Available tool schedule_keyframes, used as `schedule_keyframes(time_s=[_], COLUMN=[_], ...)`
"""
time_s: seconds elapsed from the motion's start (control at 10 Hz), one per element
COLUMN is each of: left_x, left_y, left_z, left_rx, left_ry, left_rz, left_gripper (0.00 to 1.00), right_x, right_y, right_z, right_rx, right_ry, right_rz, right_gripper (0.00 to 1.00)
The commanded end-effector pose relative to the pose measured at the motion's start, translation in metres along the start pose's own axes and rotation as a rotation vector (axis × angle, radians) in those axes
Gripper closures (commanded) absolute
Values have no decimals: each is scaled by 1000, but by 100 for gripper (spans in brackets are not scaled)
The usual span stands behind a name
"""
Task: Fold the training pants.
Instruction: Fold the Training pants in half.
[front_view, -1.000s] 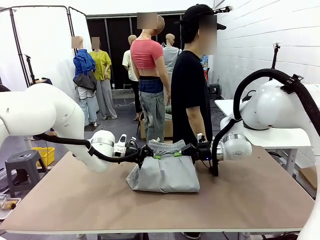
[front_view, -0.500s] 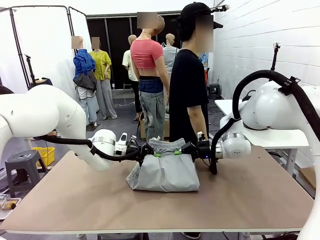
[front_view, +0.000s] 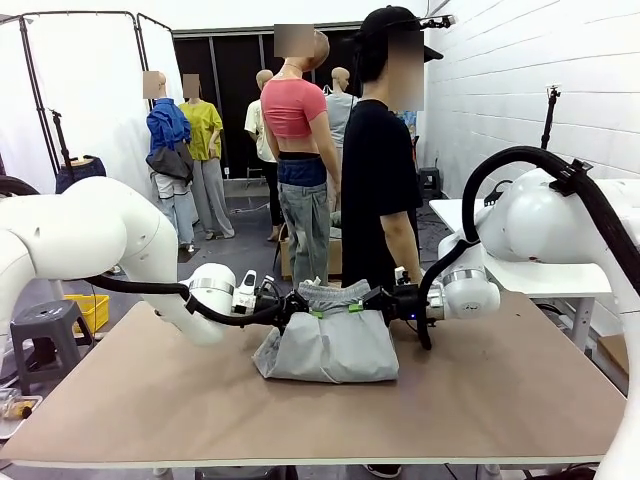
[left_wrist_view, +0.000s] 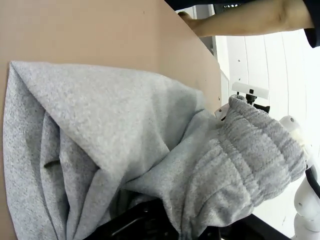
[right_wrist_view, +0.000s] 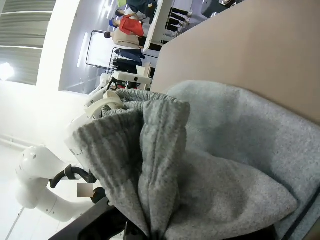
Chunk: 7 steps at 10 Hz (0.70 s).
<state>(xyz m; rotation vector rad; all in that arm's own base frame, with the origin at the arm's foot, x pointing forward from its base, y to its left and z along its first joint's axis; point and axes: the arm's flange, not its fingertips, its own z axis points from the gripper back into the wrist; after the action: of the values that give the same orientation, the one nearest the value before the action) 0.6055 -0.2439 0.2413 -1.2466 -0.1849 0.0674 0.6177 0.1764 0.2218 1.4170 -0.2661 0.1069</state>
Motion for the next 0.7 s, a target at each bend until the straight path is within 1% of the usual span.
schedule_keyframes(time_s=[0.0,0.2,0.3,0.4,0.5,0.6], left_x=[10,9,9,8,8,9], left_y=[21,24,23,20,17,10], left_z=[29,33,36,42,51,64], left_rx=[105,98,100,117,134,148], left_ry=[-31,-52,-69,-82,-98,-129], left_rz=[49,61,59,53,44,27], left_gripper=[82,43,23,3,0,0], right_x=[16,14,13,13,12,12], right_y=[-5,-2,0,3,7,11], right_z=[34,39,44,53,63,71], right_rx=[-57,-67,-51,-67,-85,-101], right_ry=[-103,-113,-128,-148,-162,-174], right_rz=[-28,-23,-24,-21,-12,-4], right_gripper=[80,40,21,1,0,0])
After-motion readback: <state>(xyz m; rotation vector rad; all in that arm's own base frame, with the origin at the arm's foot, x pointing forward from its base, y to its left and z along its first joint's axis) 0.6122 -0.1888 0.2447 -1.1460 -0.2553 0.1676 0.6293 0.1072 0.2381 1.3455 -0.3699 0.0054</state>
